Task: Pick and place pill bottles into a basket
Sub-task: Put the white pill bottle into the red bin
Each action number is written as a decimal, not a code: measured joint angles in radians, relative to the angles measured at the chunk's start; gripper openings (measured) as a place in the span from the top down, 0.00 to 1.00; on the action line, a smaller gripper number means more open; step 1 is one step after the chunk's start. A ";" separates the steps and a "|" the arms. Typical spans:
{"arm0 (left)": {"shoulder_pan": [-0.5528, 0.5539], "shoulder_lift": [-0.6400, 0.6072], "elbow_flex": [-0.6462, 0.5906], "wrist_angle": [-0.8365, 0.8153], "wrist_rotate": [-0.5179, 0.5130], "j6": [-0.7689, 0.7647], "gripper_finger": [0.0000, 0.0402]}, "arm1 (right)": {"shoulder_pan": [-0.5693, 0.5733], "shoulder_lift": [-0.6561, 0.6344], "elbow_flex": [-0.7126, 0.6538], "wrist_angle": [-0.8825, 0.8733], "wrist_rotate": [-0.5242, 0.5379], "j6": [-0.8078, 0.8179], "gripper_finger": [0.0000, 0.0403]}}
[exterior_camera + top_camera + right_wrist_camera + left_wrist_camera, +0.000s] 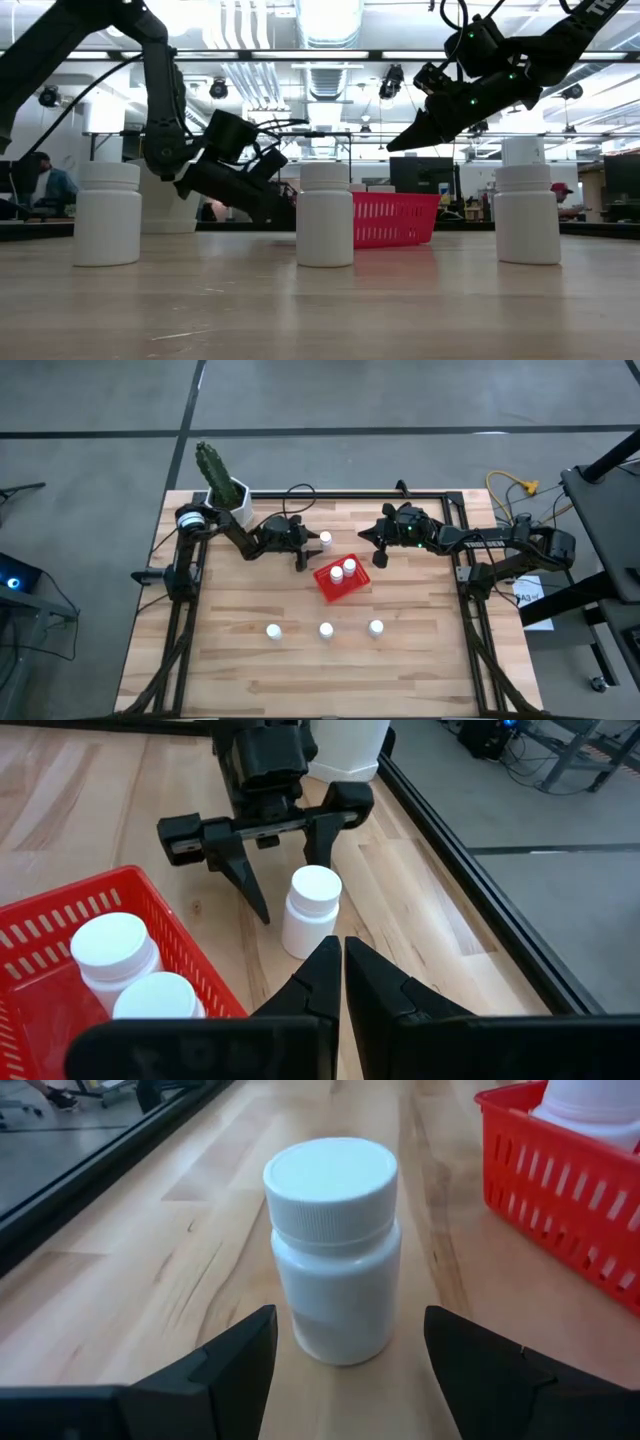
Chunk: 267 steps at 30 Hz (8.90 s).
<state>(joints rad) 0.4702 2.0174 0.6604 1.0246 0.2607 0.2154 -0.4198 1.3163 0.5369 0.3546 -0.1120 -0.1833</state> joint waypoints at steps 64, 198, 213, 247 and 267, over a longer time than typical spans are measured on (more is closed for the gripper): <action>-0.008 -0.102 0.072 -0.083 0.081 -0.056 0.66 | 0.001 0.000 0.000 0.089 -0.022 0.000 0.98; -0.034 -0.221 0.247 -0.288 0.177 0.010 0.67 | 0.010 0.347 1.027 -1.106 -0.095 -0.109 0.11; -0.034 -0.250 0.316 -0.340 0.179 0.009 0.67 | 0.010 0.346 1.027 -1.105 -0.097 -0.108 0.11; -0.034 -0.253 0.315 -0.362 0.176 0.017 0.67 | 0.010 0.373 1.026 -1.120 -0.098 -0.129 0.64; -0.033 -0.253 0.307 -0.390 0.183 0.012 0.45 | 0.009 0.372 1.062 -1.181 -0.097 -0.108 0.64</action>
<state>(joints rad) 0.4374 1.7645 0.9676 0.6347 0.4438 0.2275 -0.4110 1.6882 1.5992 -0.8269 -0.2087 -0.2916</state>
